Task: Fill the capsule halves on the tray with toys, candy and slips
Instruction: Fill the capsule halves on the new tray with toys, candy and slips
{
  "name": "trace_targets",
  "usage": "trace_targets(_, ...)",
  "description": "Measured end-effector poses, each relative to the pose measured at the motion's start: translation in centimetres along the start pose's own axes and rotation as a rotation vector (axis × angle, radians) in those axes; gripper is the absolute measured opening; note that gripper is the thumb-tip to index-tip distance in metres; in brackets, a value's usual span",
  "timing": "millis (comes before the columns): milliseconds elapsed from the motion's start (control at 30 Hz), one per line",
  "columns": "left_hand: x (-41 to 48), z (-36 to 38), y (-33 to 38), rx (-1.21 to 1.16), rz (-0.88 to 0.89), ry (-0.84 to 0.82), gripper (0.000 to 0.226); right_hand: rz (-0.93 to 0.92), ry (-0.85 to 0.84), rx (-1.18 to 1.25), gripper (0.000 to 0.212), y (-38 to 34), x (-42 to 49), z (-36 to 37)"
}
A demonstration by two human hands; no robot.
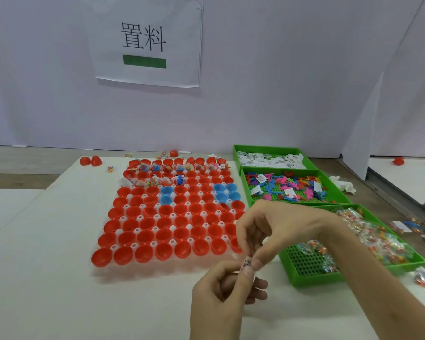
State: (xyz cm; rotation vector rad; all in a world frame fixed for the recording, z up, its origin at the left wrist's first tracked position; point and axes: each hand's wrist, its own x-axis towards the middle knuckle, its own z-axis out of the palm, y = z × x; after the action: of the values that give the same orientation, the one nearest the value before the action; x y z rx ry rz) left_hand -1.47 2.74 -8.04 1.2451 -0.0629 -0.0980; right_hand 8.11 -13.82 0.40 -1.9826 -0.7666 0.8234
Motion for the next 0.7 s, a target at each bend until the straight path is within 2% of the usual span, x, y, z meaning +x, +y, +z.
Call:
trace_targets(67,-0.1,-0.1,-0.1,0.01,0.002,-0.014,0.01,-0.011,0.048,0.008,0.014,0.1,-0.4,-0.1)
trace_targets(100,-0.2,-0.2,-0.2,0.009,0.004,-0.006,0.01,-0.02,0.13,0.021,0.011,0.2,-0.8,-0.5)
trace_targets(133,-0.2,-0.4,-0.2,-0.005,0.007,0.012,0.011,-0.028,0.264,0.023,0.008,0.5,-1.3,-1.2)
trace_targets(200,-0.1,-0.6,-0.2,-0.03,0.009,0.044,0.011,0.009,0.648,-0.024,0.006,1.8,-2.3,-3.1)
trace_targets(267,0.0,-0.5,-0.3,-0.041,0.009,0.05,0.011,0.145,1.028,-0.171,0.009,3.8,-2.7,-4.5)
trace_targets(300,0.0,-0.5,-0.3,-0.042,0.005,0.045,0.012,0.237,1.124,-0.264,0.009,4.8,-2.6,-4.8)
trace_targets(333,0.0,-0.5,-0.3,-0.045,-0.001,0.036,0.013,0.318,1.136,-0.337,0.009,5.8,-2.5,-5.0)
trace_targets(433,0.0,-0.6,-0.3,-0.047,-0.004,0.017,0.015,0.439,0.933,-0.422,0.019,8.0,-2.1,-5.3)
trace_targets(500,-0.1,-0.6,-0.2,-0.048,0.0,0.018,0.014,0.481,0.866,-0.468,0.028,8.2,-1.9,-5.3)
trace_targets(700,-0.1,-0.5,-0.1,-0.042,-0.015,0.009,0.014,0.519,0.944,-0.455,0.043,9.6,-1.5,-5.5)
